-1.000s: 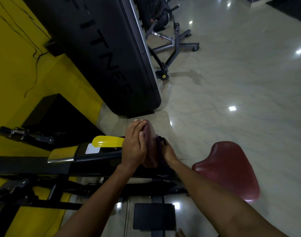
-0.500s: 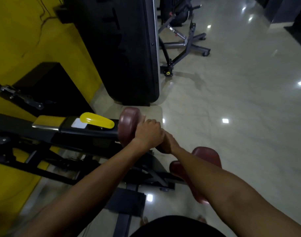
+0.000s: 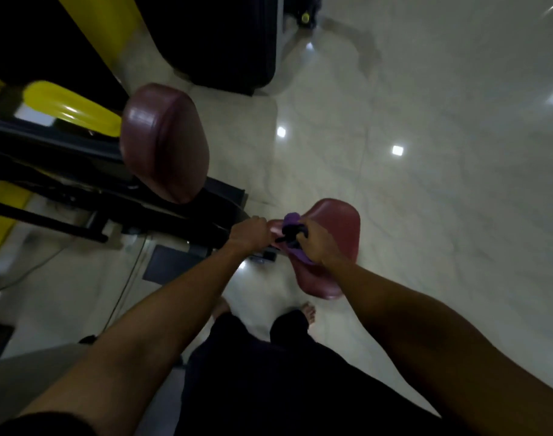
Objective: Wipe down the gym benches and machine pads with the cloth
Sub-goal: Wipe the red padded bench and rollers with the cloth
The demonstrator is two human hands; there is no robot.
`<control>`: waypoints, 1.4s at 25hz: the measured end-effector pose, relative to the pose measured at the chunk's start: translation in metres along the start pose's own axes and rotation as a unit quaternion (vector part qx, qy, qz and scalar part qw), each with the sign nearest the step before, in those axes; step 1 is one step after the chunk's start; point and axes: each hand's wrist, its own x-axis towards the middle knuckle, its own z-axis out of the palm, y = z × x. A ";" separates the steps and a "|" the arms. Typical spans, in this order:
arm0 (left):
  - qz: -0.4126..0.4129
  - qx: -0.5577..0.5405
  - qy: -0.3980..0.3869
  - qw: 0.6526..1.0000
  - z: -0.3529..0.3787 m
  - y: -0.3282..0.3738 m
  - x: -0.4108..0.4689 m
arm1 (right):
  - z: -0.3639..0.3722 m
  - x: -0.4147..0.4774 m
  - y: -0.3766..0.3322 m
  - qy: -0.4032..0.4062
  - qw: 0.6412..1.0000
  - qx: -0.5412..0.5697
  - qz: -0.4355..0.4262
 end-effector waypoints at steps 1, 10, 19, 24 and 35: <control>-0.008 -0.023 -0.003 1.000 0.009 0.000 0.004 | 0.000 0.001 0.005 0.016 1.000 0.002 -0.001; -0.045 -0.220 0.053 0.973 0.094 -0.019 0.089 | 0.070 0.074 0.022 -0.012 0.981 -0.179 -0.076; 0.044 -0.201 0.114 0.972 0.130 -0.014 0.150 | 0.006 0.140 0.120 0.123 0.945 -0.293 -0.077; 0.067 -0.103 0.172 0.978 0.128 0.003 0.168 | 0.057 0.107 0.087 0.150 0.959 -0.221 -0.090; 0.100 0.048 0.128 0.986 0.127 0.055 0.194 | 0.009 0.120 0.154 0.260 0.946 -0.173 0.086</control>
